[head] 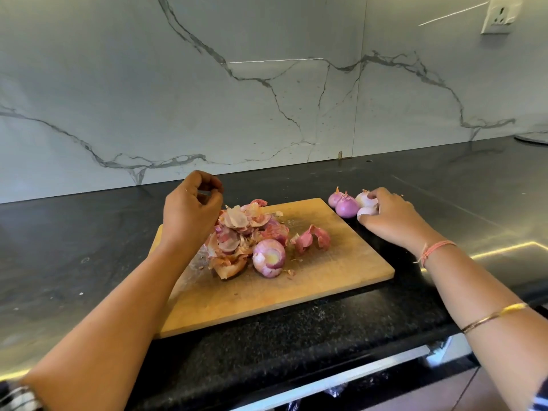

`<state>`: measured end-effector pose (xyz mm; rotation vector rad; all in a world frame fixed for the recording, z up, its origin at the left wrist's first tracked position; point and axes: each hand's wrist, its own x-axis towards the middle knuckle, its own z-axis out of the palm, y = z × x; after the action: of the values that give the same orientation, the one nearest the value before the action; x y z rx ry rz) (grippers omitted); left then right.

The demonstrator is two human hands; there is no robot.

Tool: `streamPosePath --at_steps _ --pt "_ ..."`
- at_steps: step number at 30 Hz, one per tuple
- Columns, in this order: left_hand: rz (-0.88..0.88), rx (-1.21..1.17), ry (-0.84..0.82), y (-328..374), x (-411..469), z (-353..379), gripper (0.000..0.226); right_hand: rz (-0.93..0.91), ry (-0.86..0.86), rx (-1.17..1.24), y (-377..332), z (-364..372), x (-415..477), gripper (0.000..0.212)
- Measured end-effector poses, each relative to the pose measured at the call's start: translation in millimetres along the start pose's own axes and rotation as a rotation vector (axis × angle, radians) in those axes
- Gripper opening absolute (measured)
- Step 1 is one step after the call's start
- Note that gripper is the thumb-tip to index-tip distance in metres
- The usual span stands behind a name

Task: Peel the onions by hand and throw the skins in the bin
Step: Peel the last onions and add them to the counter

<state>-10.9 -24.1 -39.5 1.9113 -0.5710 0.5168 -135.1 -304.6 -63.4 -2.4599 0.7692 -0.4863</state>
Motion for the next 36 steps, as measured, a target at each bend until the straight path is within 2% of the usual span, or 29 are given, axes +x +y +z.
streamPosePath --at_steps 3,5,7,10,13,18,21,25,27,31,36 --pt "-0.004 0.028 0.01 1.0 0.2 -1.3 0.024 -0.13 0.17 0.03 -6.1 -0.4 -2.7 0.041" --pt "-0.019 0.039 0.024 1.2 0.8 -3.1 0.023 -0.258 0.242 0.195 -15.5 -4.1 -8.3 0.032" --pt "-0.029 0.036 0.053 0.5 1.7 -5.1 0.019 -0.383 0.155 0.351 -30.5 -8.2 -21.2 0.022" --pt "-0.028 0.035 0.078 -0.6 3.1 -7.2 0.017 -0.582 -0.097 0.356 -59.9 -5.4 -47.1 0.017" --pt "-0.026 0.04 0.086 -1.9 4.1 -8.0 0.018 -0.708 -0.198 0.24 -83.9 7.3 -65.0 0.021" --pt "-0.025 0.04 0.086 -2.6 4.7 -8.4 0.018 -0.813 -0.146 -0.306 -100.9 21.5 -82.5 0.046" --pt "-0.017 0.042 0.083 -2.3 5.0 -8.8 0.018 -0.794 -0.127 -0.358 -106.4 35.6 -88.3 0.046" --pt "-0.008 0.033 0.088 -2.5 6.6 -10.5 0.02 -0.787 -0.172 -0.213 -112.5 33.9 -81.9 0.022" --pt "-0.018 0.004 0.086 -2.0 7.2 -10.4 0.024 -0.724 -0.223 -0.022 -114.9 24.9 -75.0 0.017" --pt "-0.049 -0.052 0.073 -2.3 8.5 -10.2 0.028 -0.593 -0.21 0.348 -122.6 15.0 -55.4 0.018" --pt "-0.108 -0.259 0.039 1.4 6.7 -9.6 0.016 -0.379 -0.413 0.809 -143.5 21.8 -27.3 0.016"
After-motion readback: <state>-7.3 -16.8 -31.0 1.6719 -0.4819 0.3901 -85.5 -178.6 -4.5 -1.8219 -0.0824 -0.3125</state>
